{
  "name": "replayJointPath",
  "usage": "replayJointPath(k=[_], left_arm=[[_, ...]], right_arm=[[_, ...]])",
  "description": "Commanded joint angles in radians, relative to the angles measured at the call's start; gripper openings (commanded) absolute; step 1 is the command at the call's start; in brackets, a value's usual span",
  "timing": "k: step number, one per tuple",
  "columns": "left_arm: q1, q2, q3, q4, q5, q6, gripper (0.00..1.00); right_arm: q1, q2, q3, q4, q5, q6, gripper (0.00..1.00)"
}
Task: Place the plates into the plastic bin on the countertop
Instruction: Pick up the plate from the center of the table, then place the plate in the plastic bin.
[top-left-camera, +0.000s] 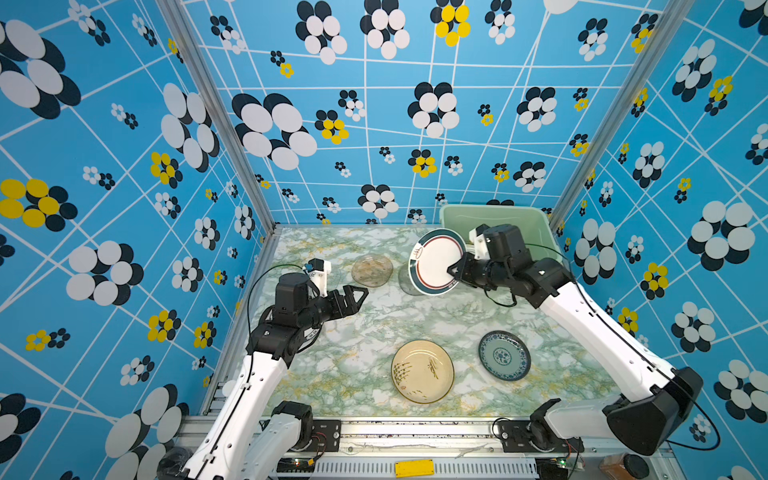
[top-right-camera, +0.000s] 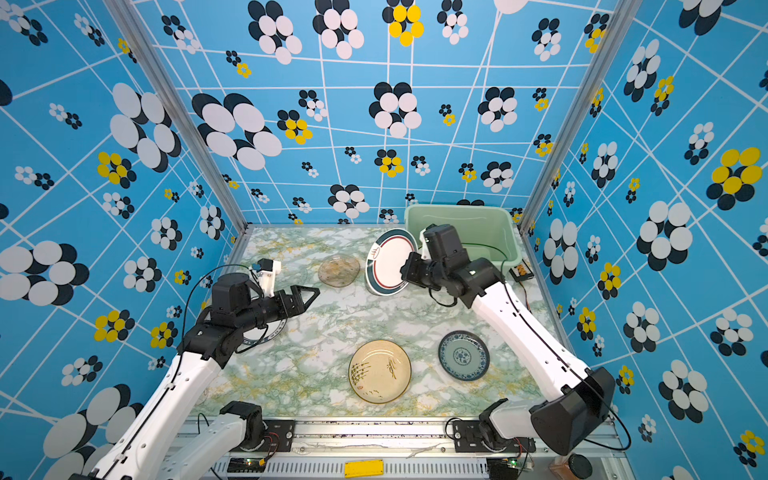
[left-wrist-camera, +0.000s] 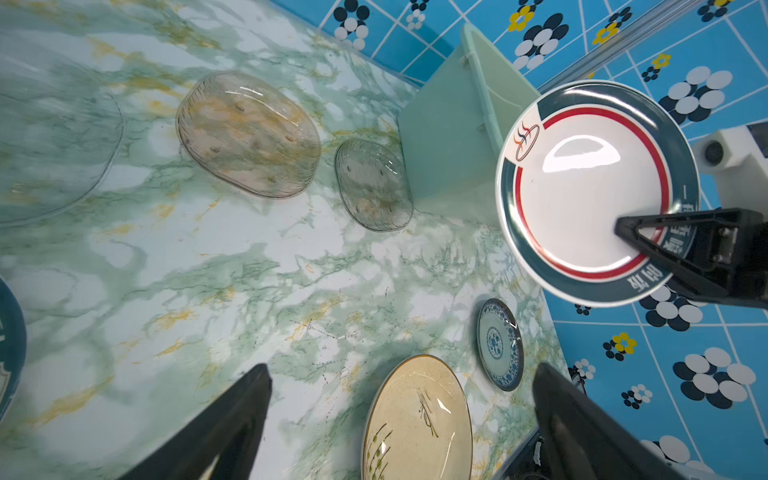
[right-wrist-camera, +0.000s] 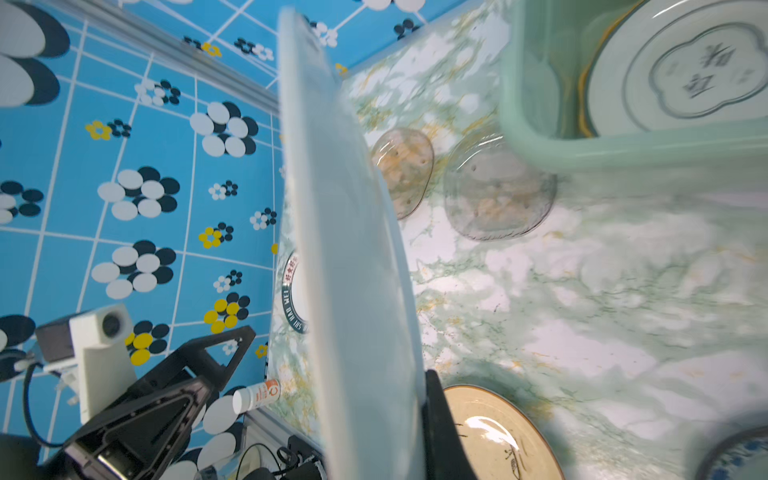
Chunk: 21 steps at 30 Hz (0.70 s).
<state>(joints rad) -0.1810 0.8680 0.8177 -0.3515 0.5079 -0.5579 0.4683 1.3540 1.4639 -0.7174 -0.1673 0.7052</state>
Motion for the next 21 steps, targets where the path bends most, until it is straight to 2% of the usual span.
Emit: replayJointPath(k=[1,5,10,16,21], left_arm=[[-0.037,-0.013,0.068,0.015,-0.015,0.002,0.99],[-0.133,0.038,0.155,-0.015,-0.047,0.076,0.99],[-0.265,0.179,0.306,-0.054,-0.107,0.188,0.99],[-0.343,0.34,0.438,-0.072,-0.13,0.276,0.99],[-0.369,0.455,0.493,-0.076,-0.137,0.327,0.99]], right_arm=[[-0.112,-0.018,0.091,-0.123,-0.066,-0.096,0.0],[-0.251,0.045,0.185,-0.146,-0.136,-0.137,0.0],[-0.401,0.176,0.275,-0.127,-0.213,-0.155,0.0],[-0.499,0.343,0.404,-0.139,-0.236,-0.195,0.0],[-0.541,0.474,0.484,-0.15,-0.224,-0.229,0.0]])
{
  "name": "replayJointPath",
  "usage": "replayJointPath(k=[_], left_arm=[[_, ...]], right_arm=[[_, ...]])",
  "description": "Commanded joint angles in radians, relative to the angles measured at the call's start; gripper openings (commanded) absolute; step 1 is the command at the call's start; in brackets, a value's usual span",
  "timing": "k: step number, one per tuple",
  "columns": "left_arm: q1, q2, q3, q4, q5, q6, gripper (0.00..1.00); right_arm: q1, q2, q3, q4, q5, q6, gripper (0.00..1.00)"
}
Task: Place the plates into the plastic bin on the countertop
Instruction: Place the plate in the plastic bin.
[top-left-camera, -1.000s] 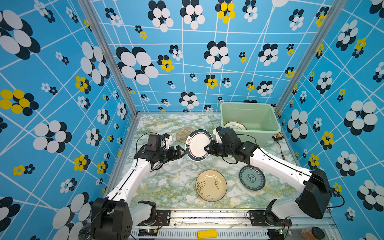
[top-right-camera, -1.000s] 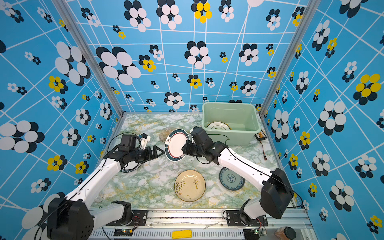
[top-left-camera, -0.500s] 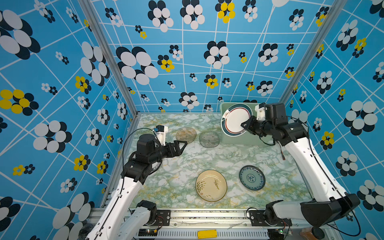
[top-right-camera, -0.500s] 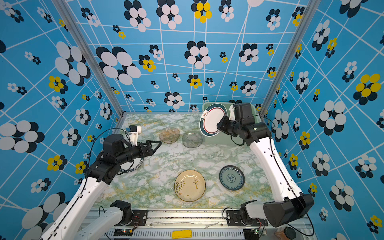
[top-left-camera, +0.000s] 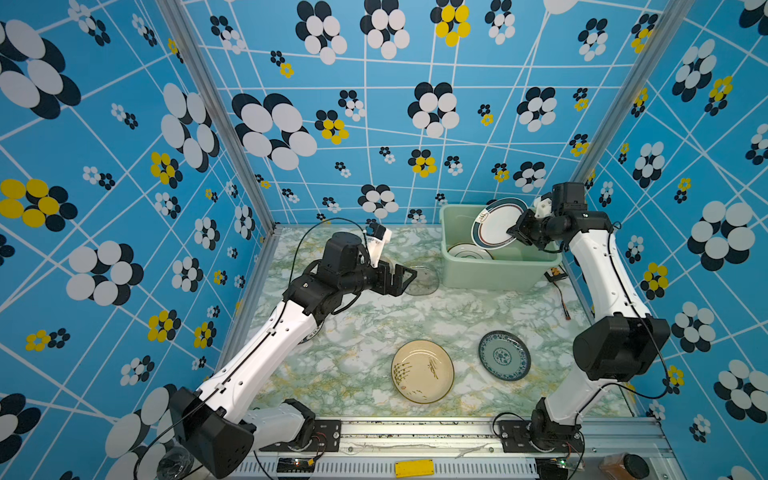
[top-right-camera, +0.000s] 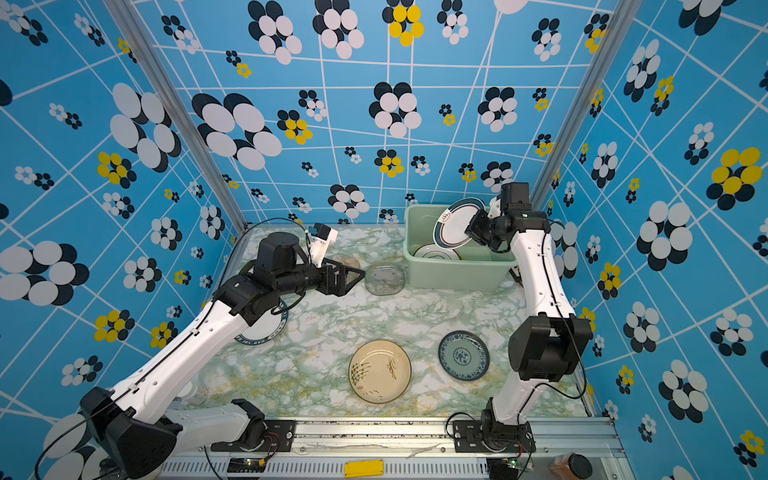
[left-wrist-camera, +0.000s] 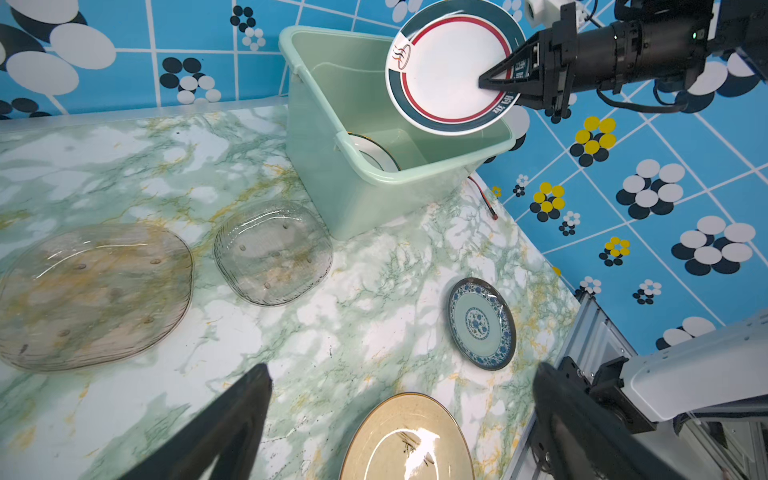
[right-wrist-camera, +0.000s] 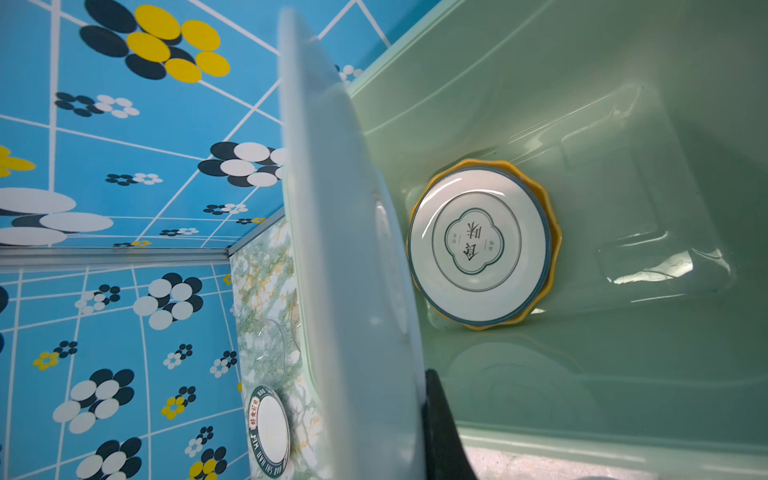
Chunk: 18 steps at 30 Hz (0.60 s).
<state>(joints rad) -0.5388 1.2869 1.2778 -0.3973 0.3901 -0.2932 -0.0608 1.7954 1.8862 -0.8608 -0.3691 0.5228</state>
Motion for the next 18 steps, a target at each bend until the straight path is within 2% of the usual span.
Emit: replayJointPath(k=[1,9,18], left_arm=[[-0.016,0.057,0.037,-0.026,-0.018,0.066,0.99],[-0.045,0.169,0.07,0.01,-0.011,0.06,0.99],[-0.056,0.205,0.088,-0.018,-0.012,0.069,0.99]], right_arm=[[-0.017,0.058,0.075,-0.007,-0.015,-0.056,0.0],[-0.019,0.238,0.206,-0.049,0.009,-0.114,0.0],[-0.019,0.342,0.203,-0.069,0.031,-0.188,0.0]])
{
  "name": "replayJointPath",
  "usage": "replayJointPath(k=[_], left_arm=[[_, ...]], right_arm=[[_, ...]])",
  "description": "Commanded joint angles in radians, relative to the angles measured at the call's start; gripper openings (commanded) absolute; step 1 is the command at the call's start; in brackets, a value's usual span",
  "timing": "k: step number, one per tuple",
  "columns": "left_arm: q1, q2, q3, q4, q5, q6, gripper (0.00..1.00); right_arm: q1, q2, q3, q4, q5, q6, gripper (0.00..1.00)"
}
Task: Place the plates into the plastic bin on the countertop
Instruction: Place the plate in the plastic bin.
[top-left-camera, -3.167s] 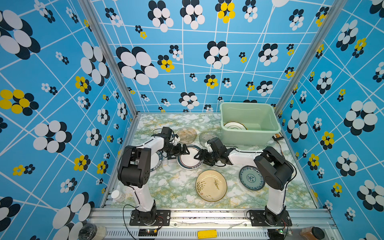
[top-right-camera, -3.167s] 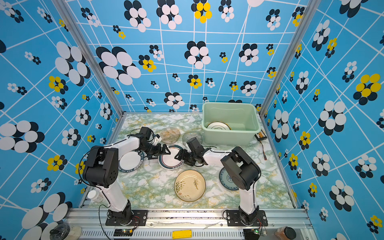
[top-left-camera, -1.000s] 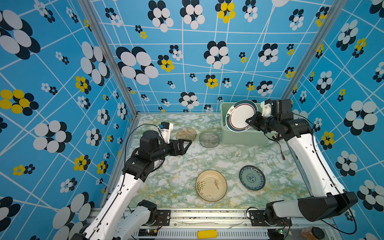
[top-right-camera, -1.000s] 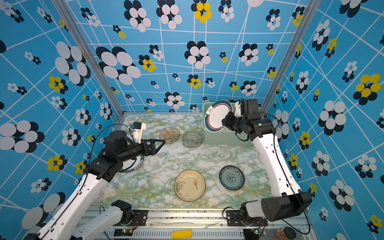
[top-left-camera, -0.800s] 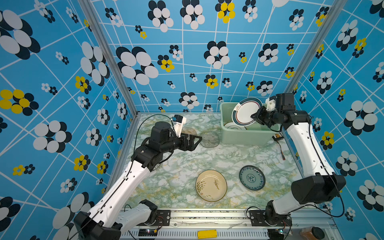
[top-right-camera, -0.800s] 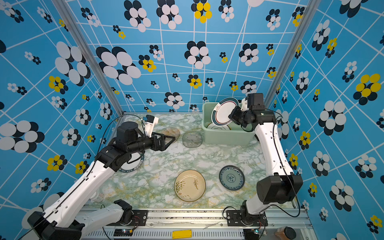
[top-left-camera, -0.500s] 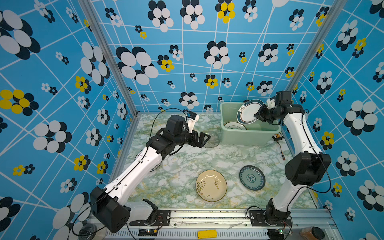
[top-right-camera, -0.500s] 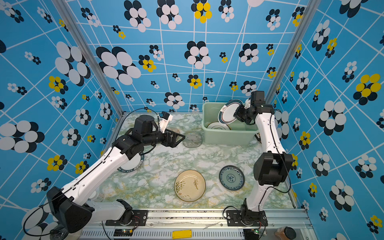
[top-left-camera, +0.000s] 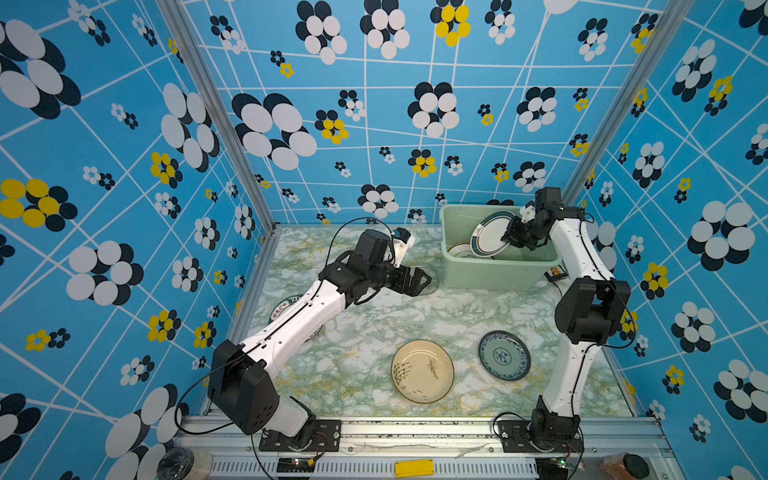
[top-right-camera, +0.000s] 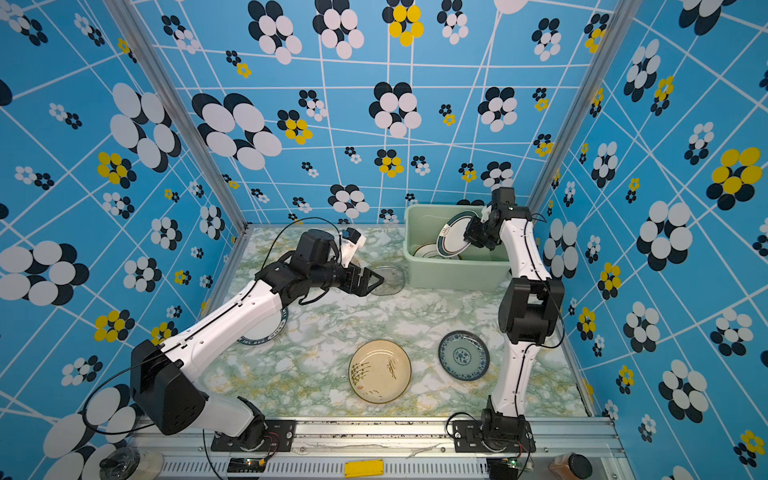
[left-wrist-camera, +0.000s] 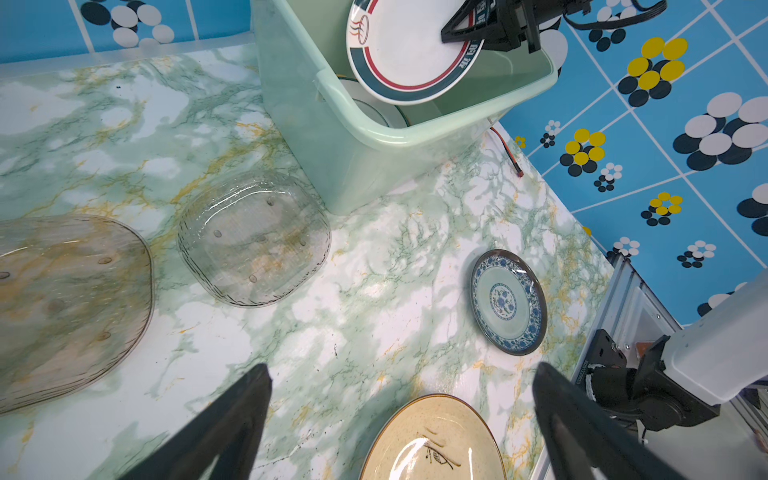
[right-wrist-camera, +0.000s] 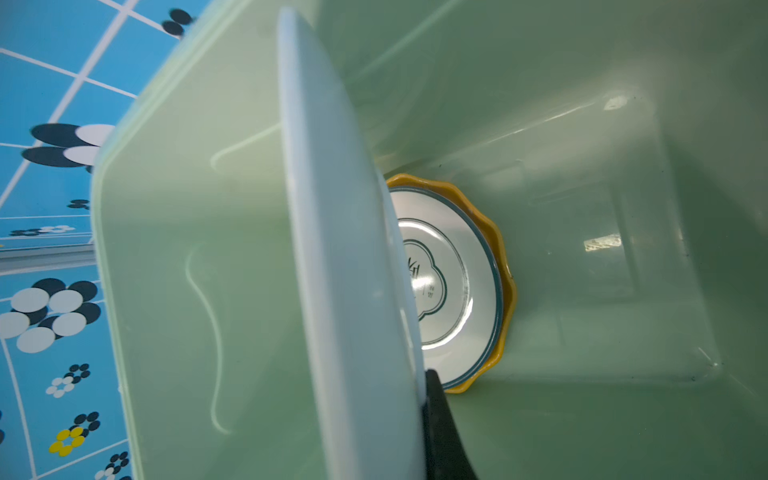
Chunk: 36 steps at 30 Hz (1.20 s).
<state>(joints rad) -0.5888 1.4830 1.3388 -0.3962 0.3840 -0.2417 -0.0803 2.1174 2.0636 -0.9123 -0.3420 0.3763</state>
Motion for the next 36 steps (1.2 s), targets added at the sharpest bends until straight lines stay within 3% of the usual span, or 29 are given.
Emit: replayJointPath(k=[1,20,30,36], left_arm=[[-0.006,0.007,0.025,-0.021,-0.008,0.015,0.99],[-0.022,0.039,0.025,-0.076,-0.019,0.022,0.99],[-0.022,0.051,0.027,-0.08,-0.017,0.015,0.99],[-0.022,0.062,0.032,-0.088,-0.025,0.013,0.99]], right_arm=[[0.001,0.027,0.022,-0.016,-0.001,-0.042,0.0],[0.0,0.15,0.013,-0.019,-0.05,-0.069,0.05],[0.001,0.179,0.015,-0.024,-0.043,-0.074,0.19],[0.001,0.194,0.013,-0.018,-0.045,-0.071,0.22]])
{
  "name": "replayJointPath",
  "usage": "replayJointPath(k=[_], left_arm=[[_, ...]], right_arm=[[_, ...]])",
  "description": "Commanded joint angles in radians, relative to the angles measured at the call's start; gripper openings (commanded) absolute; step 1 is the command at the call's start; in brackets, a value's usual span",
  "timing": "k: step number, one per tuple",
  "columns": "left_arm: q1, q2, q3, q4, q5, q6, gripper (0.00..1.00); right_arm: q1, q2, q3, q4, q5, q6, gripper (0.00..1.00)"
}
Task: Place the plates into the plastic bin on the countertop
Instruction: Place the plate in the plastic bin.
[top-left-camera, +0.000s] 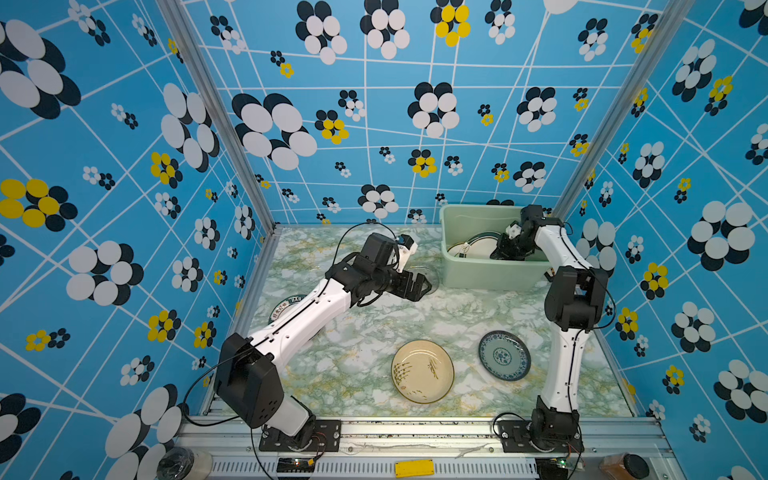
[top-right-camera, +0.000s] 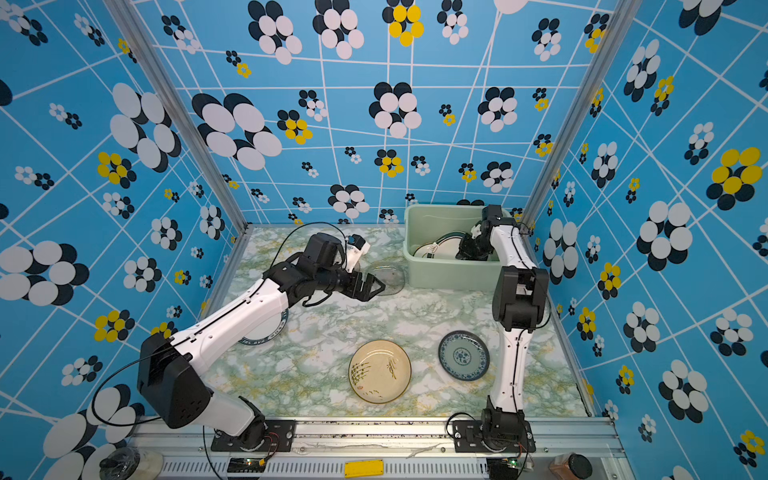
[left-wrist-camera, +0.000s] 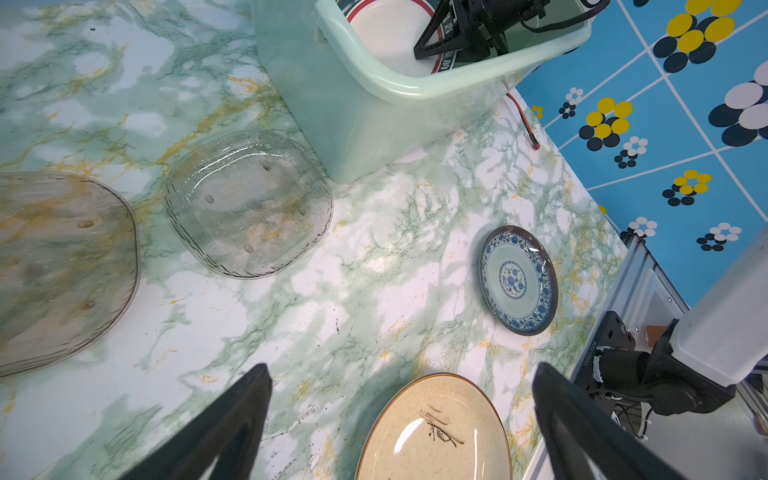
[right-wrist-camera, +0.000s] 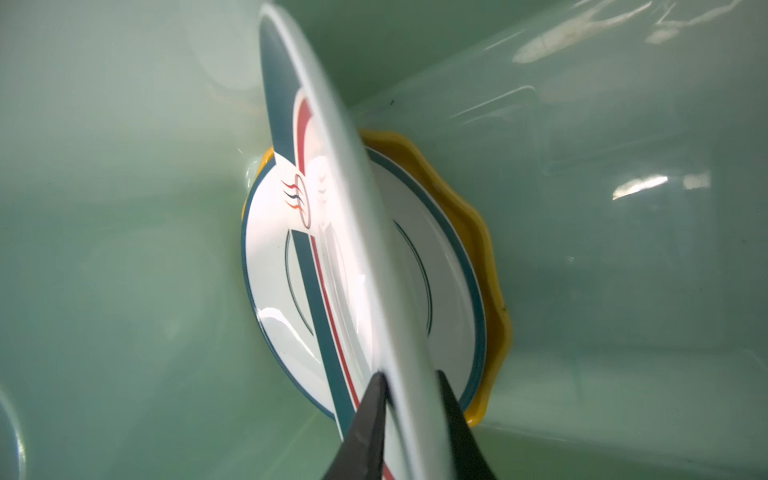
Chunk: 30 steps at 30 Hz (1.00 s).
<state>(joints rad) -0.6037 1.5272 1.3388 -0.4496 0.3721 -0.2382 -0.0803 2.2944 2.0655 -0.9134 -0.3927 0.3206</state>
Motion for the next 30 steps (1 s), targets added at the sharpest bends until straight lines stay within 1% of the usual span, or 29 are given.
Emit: replayJointPath(k=[1,6,13,22,30], left_arm=[[-0.007,0.02,0.034,-0.034,-0.013,0.009,0.99],[-0.007,0.028,0.043,-0.045,-0.013,0.007,0.99],[-0.007,0.032,0.042,-0.046,-0.018,-0.001,0.99],[-0.007,0.053,0.05,-0.049,-0.014,-0.005,0.99],[-0.007,0.073,0.058,-0.048,-0.006,-0.019,0.99]], right_arm=[[0.001,0.018,0.012,-0.015,0.006,-0.017,0.22],[0.002,0.026,0.01,-0.015,0.005,-0.023,0.26],[0.013,0.037,0.01,-0.016,0.02,-0.06,0.34],[0.047,0.047,0.019,-0.03,0.075,-0.129,0.39],[0.076,0.04,0.028,-0.031,0.085,-0.156,0.42]])
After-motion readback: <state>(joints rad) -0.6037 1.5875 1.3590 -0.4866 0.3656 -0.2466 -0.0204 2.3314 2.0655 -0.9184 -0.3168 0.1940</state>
